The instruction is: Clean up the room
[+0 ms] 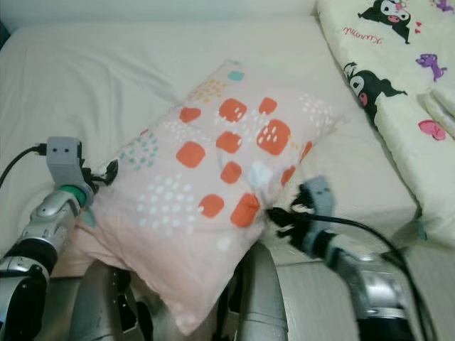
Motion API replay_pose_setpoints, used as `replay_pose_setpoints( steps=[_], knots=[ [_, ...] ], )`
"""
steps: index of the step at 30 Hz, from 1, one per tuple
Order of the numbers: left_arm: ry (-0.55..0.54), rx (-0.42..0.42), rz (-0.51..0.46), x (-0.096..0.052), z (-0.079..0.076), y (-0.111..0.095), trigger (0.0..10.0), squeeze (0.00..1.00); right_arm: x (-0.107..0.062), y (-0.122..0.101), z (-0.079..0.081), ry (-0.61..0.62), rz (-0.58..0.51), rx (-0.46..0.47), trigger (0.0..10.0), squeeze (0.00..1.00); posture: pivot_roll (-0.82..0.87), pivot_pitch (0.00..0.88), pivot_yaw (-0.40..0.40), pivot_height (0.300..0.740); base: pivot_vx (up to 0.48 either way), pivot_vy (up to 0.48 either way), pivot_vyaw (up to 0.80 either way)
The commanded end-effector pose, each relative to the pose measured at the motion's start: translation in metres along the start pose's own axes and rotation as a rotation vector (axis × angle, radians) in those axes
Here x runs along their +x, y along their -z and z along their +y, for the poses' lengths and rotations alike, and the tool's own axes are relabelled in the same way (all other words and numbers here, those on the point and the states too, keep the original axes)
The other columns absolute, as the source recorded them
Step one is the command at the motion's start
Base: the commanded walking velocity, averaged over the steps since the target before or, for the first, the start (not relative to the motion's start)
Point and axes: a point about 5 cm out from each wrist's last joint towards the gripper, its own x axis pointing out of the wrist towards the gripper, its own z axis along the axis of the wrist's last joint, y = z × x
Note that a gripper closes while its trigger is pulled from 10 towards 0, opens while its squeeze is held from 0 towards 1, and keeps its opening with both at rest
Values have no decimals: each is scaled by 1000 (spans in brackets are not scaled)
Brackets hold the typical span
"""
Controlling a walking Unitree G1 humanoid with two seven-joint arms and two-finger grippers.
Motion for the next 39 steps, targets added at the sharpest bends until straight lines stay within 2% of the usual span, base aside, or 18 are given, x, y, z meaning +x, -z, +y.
replay_pose_setpoints(
  steps=[1,3,4,6,10,13,14,16,17,18,19,22,23,25,27,28,33,39],
  knots=[
    [-20,-6,-3,-2,5,1,10000,0,-5,7,-2,7,41,10,0,0,-16,201,32,552,0,0,0],
    [-31,-19,-31,0,9,-7,10000,0,-26,6,-26,142,119,-17,0,0,-13,199,33,552,0,0,0],
    [-31,-19,-31,0,9,-7,10000,0,-26,6,-26,142,119,-17,0,0,-13,199,33,552,0,0,0],
    [-33,-20,-37,1,10,-10,10000,0,-43,1,-51,313,142,-27,0,0,-14,200,37,552,0,0,0],
    [-33,-15,-37,1,11,-11,10000,0,-54,-11,-67,437,84,-43,0,0,-18,205,42,552,0,0,0],
    [-21,-7,-32,1,8,-10,10000,0,-33,-27,-41,342,-58,-86,627,0,-20,209,45,552,0,0,0],
    [-14,-7,-32,2,6,-9,10000,0,-23,-23,-28,282,-59,-94,1922,0,-21,212,45,552,0,0,0],
    [-11,-8,-32,2,5,-9,10000,0,-18,-20,-21,248,-52,-97,1922,0,-21,212,45,552,0,0,0],
    [-3,-16,-39,2,3,-9,10000,0,-7,-14,-10,209,-79,-44,5529,0,-19,212,44,552,0,0,0],
    [-3,-16,-39,2,3,-9,10000,0,-7,-14,-10,209,-79,-44,5529,0,-19,212,44,552,0,0,0],
    [12,-37,-57,2,1,-11,10000,0,7,-7,6,158,-139,77,10000,1000,-18,212,44,552,0,0,0],
    [47,-77,-90,3,-1,-16,10000,0,26,2,30,98,-213,260,10000,1000,-15,214,44,552,0,0,0],
    [47,-77,-90,3,-1,-16,10000,0,26,2,30,98,-213,260,10000,1000,-15,214,44,552,0,0,0],
    [109,-99,-133,0,0,-21,10000,0,42,25,57,23,-222,410,10000,1000,2,216,39,552,0,0,0],
    [131,-100,-149,-1,2,-23,10000,0,47,34,68,-6,-227,465,10000,1000,8,217,37,552,0,0,0],
    [131,-100,-149,-1,2,-23,10000,0,47,34,68,-6,-227,465,10000,1000,8,217,37,552,0,0,0],
    [157,-108,-175,-10,14,-24,10000,0,42,63,74,31,-282,701,10000,1000,23,223,37,552,0,0,0],
    [207,-118,-168,-14,11,-21,10000,0,34,70,68,83,-302,742,10000,1000,22,222,41,552,0,0,0]
  ],
)
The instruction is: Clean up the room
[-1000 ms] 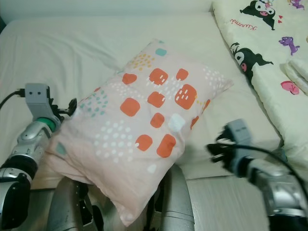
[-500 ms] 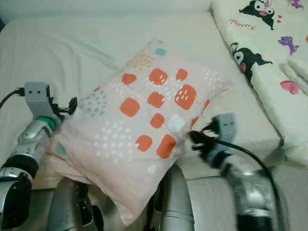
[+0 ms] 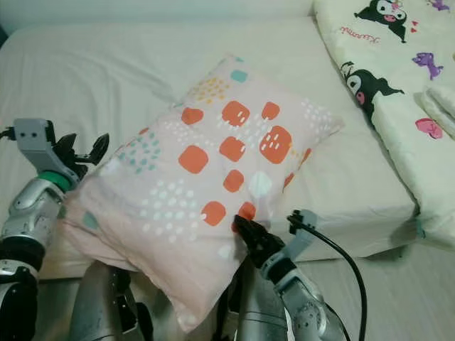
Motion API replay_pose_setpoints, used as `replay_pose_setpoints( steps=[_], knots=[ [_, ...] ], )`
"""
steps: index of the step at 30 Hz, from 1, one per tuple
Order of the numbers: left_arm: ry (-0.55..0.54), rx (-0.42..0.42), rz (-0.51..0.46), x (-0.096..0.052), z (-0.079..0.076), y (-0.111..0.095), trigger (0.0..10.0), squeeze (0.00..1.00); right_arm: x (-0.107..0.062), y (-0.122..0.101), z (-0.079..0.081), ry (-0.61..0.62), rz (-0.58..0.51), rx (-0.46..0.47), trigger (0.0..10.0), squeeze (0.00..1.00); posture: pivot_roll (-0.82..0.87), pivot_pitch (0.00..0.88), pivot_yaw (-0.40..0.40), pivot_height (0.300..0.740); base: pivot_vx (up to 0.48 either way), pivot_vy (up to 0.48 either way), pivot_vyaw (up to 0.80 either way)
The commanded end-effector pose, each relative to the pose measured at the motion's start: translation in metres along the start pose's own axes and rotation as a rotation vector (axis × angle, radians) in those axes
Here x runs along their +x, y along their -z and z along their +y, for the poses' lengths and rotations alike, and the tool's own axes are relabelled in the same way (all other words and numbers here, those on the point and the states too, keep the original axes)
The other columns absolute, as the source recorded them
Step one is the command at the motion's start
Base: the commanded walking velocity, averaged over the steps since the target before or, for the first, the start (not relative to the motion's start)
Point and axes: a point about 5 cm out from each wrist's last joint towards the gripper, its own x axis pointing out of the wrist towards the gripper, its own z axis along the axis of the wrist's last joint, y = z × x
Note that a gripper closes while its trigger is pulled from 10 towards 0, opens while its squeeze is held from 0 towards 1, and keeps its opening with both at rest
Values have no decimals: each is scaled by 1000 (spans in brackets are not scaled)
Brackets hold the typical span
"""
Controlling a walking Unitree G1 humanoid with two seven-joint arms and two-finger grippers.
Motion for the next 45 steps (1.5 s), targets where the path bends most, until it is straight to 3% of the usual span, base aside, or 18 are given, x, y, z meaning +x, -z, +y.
replay_pose_setpoints(
  steps=[1,6,11,14,15,16,20,21,29,30,31,36,43,44,45],
  knots=[
    [75,-28,39,-7,-6,11,10000,0,-14,3,-12,50,-28,53,10000,1000,16,219,43,552,0,0,0],
    [125,-38,57,-11,-12,16,10000,0,-26,3,-16,42,-62,90,10000,1000,14,220,43,552,0,0,0],
    [126,-43,60,-13,-14,18,10000,0,-30,27,-28,65,25,125,10000,1000,24,228,50,552,0,0,0],
    [143,-39,61,-14,-17,16,10000,0,-17,40,-37,107,54,152,10000,1000,53,253,56,552,0,0,0],
    [143,-39,61,-14,-17,16,10000,0,-17,40,-37,107,54,152,10000,1000,53,253,56,552,0,0,0],
    [142,-33,52,-14,-17,12,10000,0,-2,40,-37,110,27,191,10000,1000,74,270,56,552,0,0,0],
    [141,-29,45,-14,-17,10,10000,0,5,39,-36,104,6,225,10000,1000,88,280,57,552,0,0,0],
    [152,-26,36,-16,-18,4,10000,0,15,36,-36,102,-26,272,10000,1000,107,293,56,552,0,0,0],
    [164,-8,20,-21,-20,-6,10000,0,35,42,-30,75,43,256,10000,1000,177,323,52,552,0,0,0],
    [163,-5,19,-22,-20,-7,10000,0,38,44,-28,66,57,252,10000,631,186,327,49,552,0,0,0],
    [165,3,17,-24,-21,-8,10000,0,43,45,-23,43,70,249,10000,0,192,328,48,552,0,0,0],
    [161,20,12,-28,-22,-12,10000,0,61,44,6,-164,89,289,10000,0,193,321,47,552,0,0,0],
    [153,21,9,-29,-24,-14,10000,0,64,45,10,-195,87,272,10000,0,187,314,47,552,0,0,0],
    [152,21,7,-28,-24,-14,10000,0,64,45,8,-184,80,267,8549,0,187,314,47,552,0,0,0],
    [152,21,7,-28,-24,-14,10000,0,64,45,8,-184,80,267,8549,0,187,314,47,552,0,0,0]
  ],
)
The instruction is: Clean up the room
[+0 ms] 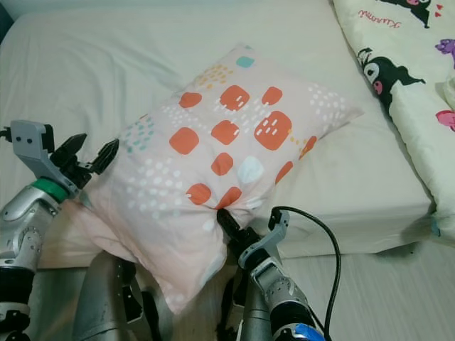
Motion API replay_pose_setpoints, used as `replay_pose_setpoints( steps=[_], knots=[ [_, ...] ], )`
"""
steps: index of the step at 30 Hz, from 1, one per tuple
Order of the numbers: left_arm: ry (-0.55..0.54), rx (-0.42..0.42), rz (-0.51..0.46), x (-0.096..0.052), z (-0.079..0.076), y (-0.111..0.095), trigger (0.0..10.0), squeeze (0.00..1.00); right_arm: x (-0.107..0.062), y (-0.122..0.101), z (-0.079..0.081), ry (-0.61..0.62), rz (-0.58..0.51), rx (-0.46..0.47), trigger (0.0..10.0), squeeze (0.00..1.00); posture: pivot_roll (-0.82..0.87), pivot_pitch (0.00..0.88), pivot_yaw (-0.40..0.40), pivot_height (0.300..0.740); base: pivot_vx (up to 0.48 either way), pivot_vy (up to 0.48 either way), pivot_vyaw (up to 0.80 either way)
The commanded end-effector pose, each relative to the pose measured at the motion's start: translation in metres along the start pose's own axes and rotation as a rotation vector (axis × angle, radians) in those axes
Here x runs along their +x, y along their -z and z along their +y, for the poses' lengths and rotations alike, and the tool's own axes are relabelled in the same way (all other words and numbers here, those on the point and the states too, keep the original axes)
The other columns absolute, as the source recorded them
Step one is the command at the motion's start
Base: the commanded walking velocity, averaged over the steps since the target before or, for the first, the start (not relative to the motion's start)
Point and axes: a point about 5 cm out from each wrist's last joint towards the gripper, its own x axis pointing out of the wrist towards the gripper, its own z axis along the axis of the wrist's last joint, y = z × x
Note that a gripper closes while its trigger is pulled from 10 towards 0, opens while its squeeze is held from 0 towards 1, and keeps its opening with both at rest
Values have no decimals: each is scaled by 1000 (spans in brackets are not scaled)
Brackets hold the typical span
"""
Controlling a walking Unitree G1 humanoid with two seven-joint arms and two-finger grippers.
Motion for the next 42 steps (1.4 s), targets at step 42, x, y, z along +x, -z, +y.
replay_pose_setpoints(
  steps=[42],
  knots=[
    [-62,-93,4,7,2,13,10000,0,-37,-59,27,-51,218,-498,0,0,17,236,51,552,0,0,0]
  ],
)
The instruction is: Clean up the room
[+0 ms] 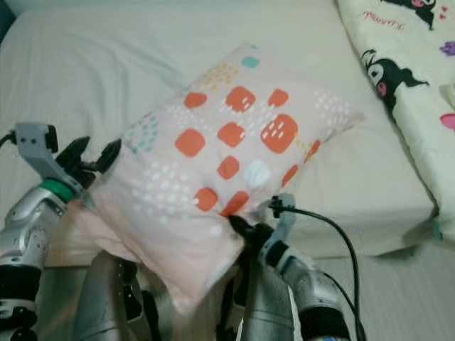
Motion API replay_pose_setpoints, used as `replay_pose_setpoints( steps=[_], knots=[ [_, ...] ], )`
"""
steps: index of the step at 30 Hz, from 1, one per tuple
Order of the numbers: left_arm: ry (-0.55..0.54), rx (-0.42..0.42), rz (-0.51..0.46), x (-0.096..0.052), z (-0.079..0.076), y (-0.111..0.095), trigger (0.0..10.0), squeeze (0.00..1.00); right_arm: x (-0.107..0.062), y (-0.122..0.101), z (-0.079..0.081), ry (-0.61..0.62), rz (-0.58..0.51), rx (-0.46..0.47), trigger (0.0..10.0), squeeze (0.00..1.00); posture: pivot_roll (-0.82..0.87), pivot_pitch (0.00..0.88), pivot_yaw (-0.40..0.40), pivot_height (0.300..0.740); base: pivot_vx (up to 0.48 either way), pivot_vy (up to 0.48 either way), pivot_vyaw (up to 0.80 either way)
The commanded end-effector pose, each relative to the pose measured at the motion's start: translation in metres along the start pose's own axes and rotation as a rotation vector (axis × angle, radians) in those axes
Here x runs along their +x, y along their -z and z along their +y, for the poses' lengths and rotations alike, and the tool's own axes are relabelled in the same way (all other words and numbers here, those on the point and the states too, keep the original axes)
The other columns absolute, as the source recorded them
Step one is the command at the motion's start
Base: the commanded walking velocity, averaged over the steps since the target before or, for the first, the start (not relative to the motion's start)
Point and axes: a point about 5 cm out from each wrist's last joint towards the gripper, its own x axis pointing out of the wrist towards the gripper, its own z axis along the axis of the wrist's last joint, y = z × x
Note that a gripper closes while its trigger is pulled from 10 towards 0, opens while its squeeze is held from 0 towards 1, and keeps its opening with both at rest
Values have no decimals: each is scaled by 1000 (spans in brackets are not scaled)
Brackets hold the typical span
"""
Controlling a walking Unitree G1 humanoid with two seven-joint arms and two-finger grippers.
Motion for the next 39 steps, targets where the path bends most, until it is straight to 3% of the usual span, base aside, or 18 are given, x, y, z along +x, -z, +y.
replay_pose_setpoints(
  steps=[1,2,5,8,10,13,18,24,26,28,29,31,32,33,34,36,37,39],
  knots=[
    [-23,-12,7,-1,4,5,10000,0,-9,-3,3,-16,12,-10,0,0,17,236,51,552,0,0,0],
    [-23,-12,7,-1,4,5,10000,0,-9,-3,3,-16,12,-10,0,0,17,236,51,552,0,0,0],
    [-27,-20,-21,11,2,-3,10000,0,-44,-25,15,-126,89,-171,0,0,5,233,59,552,0,0,0],
    [-26,-21,-26,14,2,-5,10000,0,-55,-32,13,-113,124,-225,0,0,3,233,60,552,0,0,0],
    [-25,-20,-30,16,2,-6,10000,0,-67,-45,1,-24,152,-299,0,0,-2,233,63,552,0,0,0],
    [-20,-20,-35,17,1,-6,10000,0,-101,-91,-31,309,143,-432,0,0,-5,235,64,552,0,0,0],
    [-14,-20,-34,16,0,-3,10000,0,-119,-119,-48,532,84,-462,0,0,0,235,60,552,0,0,0],
    [-10,-12,-34,17,0,-2,10000,0,-127,-137,-57,683,-43,-468,0,0,4,234,57,552,0,0,0],
    [-9,-7,-33,18,1,-2,10000,0,-124,-138,-55,665,-66,-460,0,0,4,233,57,552,0,0,0],
    [-5,-4,-30,19,0,-1,10000,0,-102,-126,-36,485,-71,-447,0,0,0,229,57,552,0,0,0],
    [-1,-5,-27,19,-2,0,10000,0,-87,-114,-20,359,-76,-436,4235,0,2,227,56,552,0,0,0],
    [-1,-5,-27,19,-2,0,10000,0,-87,-114,-20,359,-76,-436,4235,0,2,227,56,552,0,0,0],
    [2,-6,-26,20,-3,1,10000,0,-73,-102,-6,258,-96,-409,10000,780,3,227,56,552,0,0,0],
    [2,-6,-26,20,-3,1,10000,0,-73,-102,-6,258,-96,-409,10000,780,3,227,56,552,0,0,0],
    [7,-11,-28,20,-6,2,10000,0,-55,-78,8,177,-106,-315,10000,1000,3,224,52,552,0,0,0],
    [12,-18,-33,20,-8,3,10000,0,-35,-41,20,143,-105,-155,10000,1000,9,222,50,552,0,0,0],
    [12,-18,-33,20,-8,3,10000,0,-35,-41,20,143,-105,-155,10000,1000,9,222,50,552,0,0,0],
    [11,-20,-35,18,-7,3,10000,0,-26,-8,25,139,-83,-49,10000,1000,14,217,48,552,0,0,0]
  ],
)
